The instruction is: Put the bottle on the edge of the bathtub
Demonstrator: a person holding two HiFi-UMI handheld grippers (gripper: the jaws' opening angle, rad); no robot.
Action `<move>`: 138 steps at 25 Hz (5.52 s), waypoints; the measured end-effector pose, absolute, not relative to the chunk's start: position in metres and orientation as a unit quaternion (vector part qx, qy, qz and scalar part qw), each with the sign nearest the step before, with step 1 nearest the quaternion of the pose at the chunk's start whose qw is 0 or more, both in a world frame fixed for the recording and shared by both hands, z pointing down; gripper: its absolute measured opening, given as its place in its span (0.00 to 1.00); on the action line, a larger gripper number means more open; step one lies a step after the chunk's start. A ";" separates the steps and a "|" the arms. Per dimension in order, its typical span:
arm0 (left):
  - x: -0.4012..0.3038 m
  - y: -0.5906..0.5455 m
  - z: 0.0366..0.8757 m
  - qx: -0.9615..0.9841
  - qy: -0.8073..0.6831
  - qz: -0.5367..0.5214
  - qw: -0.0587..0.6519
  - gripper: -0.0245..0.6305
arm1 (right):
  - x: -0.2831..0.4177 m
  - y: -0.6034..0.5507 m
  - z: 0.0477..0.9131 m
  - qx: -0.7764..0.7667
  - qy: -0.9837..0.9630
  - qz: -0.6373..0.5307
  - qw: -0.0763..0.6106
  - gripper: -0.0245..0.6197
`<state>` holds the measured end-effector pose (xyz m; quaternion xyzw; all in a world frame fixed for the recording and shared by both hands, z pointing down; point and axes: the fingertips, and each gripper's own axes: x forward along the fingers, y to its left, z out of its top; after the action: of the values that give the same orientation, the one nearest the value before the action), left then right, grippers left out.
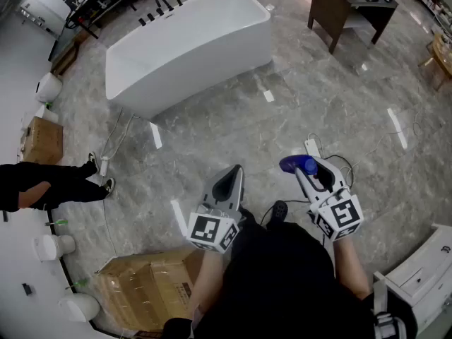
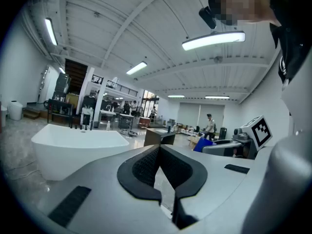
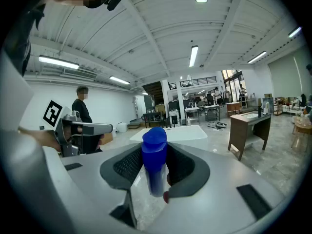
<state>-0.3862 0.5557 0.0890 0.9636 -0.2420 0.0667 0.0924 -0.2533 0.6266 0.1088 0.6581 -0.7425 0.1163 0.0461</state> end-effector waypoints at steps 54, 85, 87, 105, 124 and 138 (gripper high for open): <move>-0.092 0.203 0.129 0.963 -0.221 0.083 0.132 0.05 | 0.013 0.257 0.133 0.619 -0.766 0.149 0.088 0.27; 0.079 -0.047 0.316 0.891 -0.369 0.120 0.236 0.05 | 0.191 -0.034 0.465 0.413 -0.820 0.188 0.348 0.27; 0.076 -0.057 0.347 0.890 -0.369 0.123 0.239 0.05 | 0.189 -0.045 0.507 0.402 -0.817 0.194 0.365 0.27; 0.047 -0.137 0.598 0.878 -0.354 0.151 0.283 0.05 | 0.158 -0.141 0.847 0.325 -0.785 0.198 0.489 0.26; 0.017 -0.149 0.735 0.874 -0.331 0.196 0.297 0.05 | 0.152 -0.208 1.025 0.354 -0.738 0.209 0.535 0.26; 0.011 -0.139 0.744 0.876 -0.322 0.207 0.292 0.05 | 0.157 -0.208 1.043 0.371 -0.720 0.208 0.548 0.27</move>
<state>0.0113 -0.1394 0.7439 0.8764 -0.3218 0.2074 0.2922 0.1570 -0.2080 1.0428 0.3710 -0.7198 0.2083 0.5484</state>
